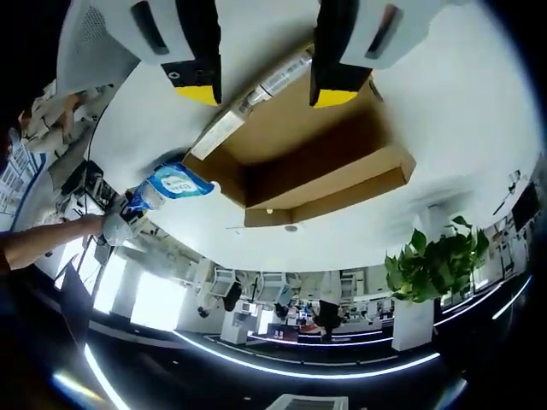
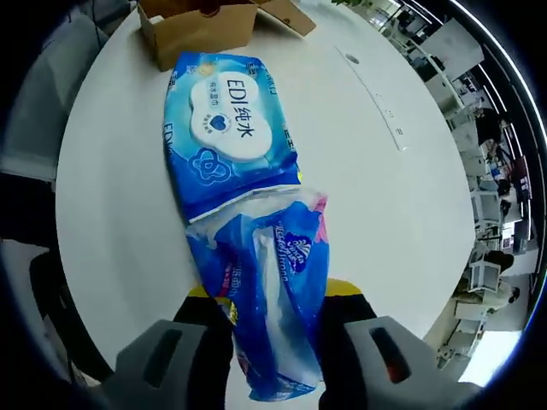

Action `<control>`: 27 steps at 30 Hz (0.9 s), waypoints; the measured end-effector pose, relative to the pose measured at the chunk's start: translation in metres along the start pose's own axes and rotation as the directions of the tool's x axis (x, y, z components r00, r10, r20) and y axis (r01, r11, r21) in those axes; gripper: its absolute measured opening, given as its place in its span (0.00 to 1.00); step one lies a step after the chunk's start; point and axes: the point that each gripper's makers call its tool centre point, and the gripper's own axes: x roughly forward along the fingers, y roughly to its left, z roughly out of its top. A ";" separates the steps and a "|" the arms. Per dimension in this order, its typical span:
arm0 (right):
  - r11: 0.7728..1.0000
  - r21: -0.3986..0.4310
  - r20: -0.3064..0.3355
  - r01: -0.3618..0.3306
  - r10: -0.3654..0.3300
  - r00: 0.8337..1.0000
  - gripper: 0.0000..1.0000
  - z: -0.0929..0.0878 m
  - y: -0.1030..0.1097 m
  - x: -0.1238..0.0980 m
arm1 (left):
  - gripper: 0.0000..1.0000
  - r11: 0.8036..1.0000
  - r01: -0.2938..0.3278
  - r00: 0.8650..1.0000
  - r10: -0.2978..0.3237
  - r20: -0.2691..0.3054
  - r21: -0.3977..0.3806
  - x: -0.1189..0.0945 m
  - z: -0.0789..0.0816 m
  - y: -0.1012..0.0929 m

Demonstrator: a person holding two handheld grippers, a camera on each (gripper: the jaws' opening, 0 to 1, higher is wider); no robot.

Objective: Operate the shoe box by opening the lid, removing the specified soft item, and placing it in the target area until the item is outside and the box remains undamaged.

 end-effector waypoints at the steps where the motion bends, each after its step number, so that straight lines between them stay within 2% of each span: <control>1: 1.000 -0.001 -0.003 0.000 0.000 1.000 0.36 -0.001 0.000 0.002 | 0.42 1.000 0.000 1.000 0.000 -0.002 0.002 0.000 0.000 0.000; 11: 0.998 -0.057 -0.009 -0.017 0.017 1.000 0.37 0.001 0.009 0.014 | 0.42 1.000 0.011 1.000 -0.011 -0.015 0.001 0.004 -0.003 -0.006; 19: 0.997 -0.073 -0.023 -0.013 0.012 1.000 0.38 0.001 0.010 0.009 | 0.42 1.000 0.019 1.000 -0.019 -0.009 -0.019 0.004 -0.005 -0.008; 27: 0.998 -0.066 -0.045 -0.006 0.003 0.999 0.42 0.000 0.015 -0.007 | 0.41 0.999 0.022 1.000 -0.021 0.008 -0.036 0.001 -0.006 -0.005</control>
